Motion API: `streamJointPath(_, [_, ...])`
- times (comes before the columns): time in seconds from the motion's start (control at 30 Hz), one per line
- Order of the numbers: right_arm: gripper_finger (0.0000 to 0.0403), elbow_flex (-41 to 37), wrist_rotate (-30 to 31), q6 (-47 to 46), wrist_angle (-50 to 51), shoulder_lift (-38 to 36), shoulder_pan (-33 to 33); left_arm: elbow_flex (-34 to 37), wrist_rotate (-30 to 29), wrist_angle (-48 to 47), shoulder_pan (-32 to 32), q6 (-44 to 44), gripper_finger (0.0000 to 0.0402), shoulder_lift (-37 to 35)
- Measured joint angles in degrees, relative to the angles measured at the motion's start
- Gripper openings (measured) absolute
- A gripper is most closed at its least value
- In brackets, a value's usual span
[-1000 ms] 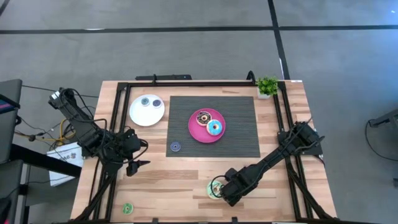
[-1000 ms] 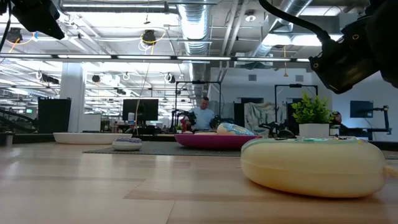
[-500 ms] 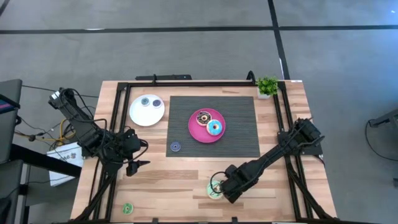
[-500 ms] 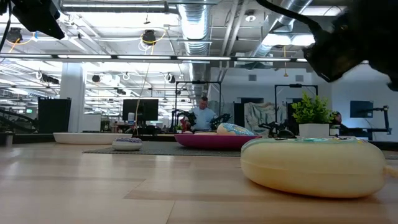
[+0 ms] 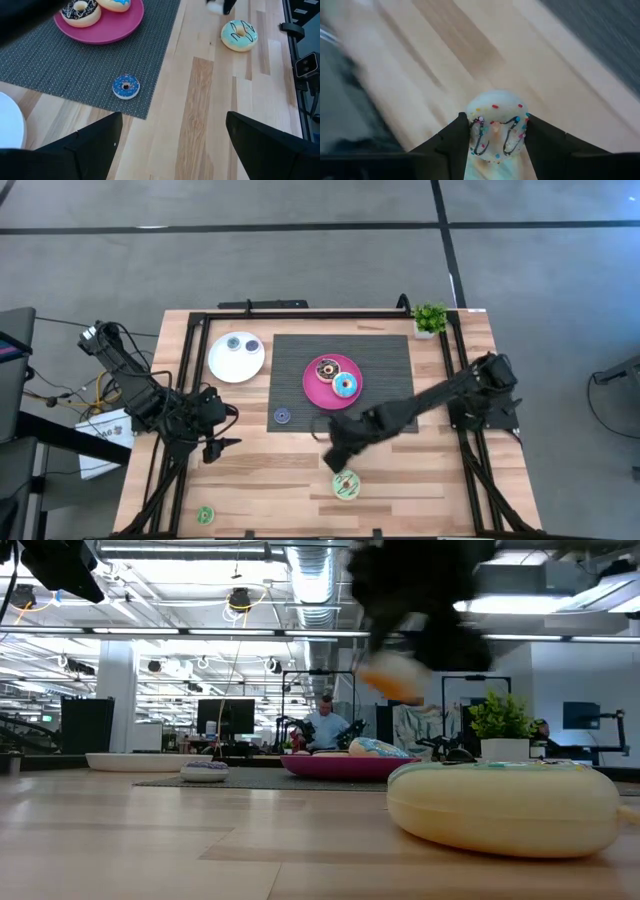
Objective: Pick & Place donuts
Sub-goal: Move the small white donut to the center of the table
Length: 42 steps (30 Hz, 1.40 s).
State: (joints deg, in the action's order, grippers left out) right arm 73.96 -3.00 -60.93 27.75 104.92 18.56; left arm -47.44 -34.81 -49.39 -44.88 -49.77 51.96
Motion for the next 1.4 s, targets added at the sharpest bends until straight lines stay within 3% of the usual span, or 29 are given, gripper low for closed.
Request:
streamJointPath(0.17, [0.0162,6.48,-3.76,6.74,-7.49,6.32,-5.74,0.0,0.46,0.01,0.0,-0.05,0.035,0.0])
streamJointPath(0.3, [0.0162,18.71,-6.16,14.68,-3.06,14.47,-7.89,0.0,1.76,0.08,-0.02,-0.3,0.035,0.02])
streamJointPath(0.57, [0.0162,48.62,-5.62,24.15,24.23,33.5,-10.02,-0.02,3.1,0.39,-0.02,-0.52,0.035,0.03])
streamJointPath(0.73, [0.0162,60.1,-5.63,27.51,35.05,40.87,-11.47,0.0,3.1,0.42,-0.02,-0.97,0.035,0.02])
streamJointPath(1.03, [0.018,60.31,-4.32,27.74,36.42,41.67,-12.29,-0.02,3.06,0.42,-0.02,-1.13,0.035,0.02])
streamJointPath(1.4, [0.0259,60.31,-4.15,27.95,36.13,41.67,-12.39,-0.02,3.03,0.44,-0.04,-1.75,0.035,0.02])
